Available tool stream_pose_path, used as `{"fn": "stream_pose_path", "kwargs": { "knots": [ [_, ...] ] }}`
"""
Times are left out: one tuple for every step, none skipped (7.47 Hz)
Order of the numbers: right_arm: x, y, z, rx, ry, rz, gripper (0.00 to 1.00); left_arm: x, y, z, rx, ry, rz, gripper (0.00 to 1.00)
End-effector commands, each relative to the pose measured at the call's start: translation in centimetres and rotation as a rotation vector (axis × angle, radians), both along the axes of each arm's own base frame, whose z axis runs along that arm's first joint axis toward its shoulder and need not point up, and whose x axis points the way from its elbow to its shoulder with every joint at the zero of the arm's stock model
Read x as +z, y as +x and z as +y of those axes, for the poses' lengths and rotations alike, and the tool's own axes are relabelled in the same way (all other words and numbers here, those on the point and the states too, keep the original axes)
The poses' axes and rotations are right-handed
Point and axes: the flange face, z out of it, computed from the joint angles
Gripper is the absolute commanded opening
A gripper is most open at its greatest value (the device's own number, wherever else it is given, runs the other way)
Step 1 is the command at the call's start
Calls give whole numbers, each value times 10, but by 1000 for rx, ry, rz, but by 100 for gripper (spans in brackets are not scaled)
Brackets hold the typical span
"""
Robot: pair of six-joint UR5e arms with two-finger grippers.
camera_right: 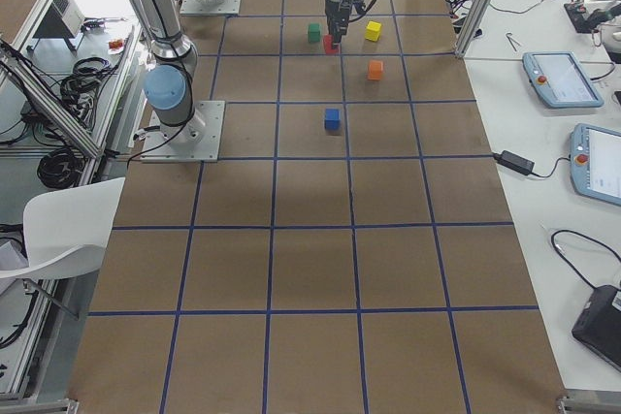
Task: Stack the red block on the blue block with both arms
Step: 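Carry the red cube with the left gripper toward the table centre and set it down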
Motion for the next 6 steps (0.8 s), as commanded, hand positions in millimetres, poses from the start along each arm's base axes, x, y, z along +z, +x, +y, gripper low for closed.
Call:
{"fn": "stream_pose_path", "kwargs": {
  "knots": [
    [1, 0, 1, 0, -1, 1, 100, -37, -13, 11, -21, 39, -32, 59],
    [1, -1, 0, -2, -1, 1, 100, -38, -18, 11, -12, 37, -32, 80],
    [0, -1, 0, -2, 0, 2, 100, -29, -19, 11, -21, 24, -26, 99],
    [0, -2, 0, -2, 0, 7, 100, -17, -17, 11, -29, 10, -19, 100],
    [0, -4, 1, -1, 0, 27, 100, -2, -7, 5, -15, -10, -14, 100],
    [0, 0, 2, 4, 0, 24, 100, 22, 23, -11, -18, -48, -41, 100]
  ]
}}
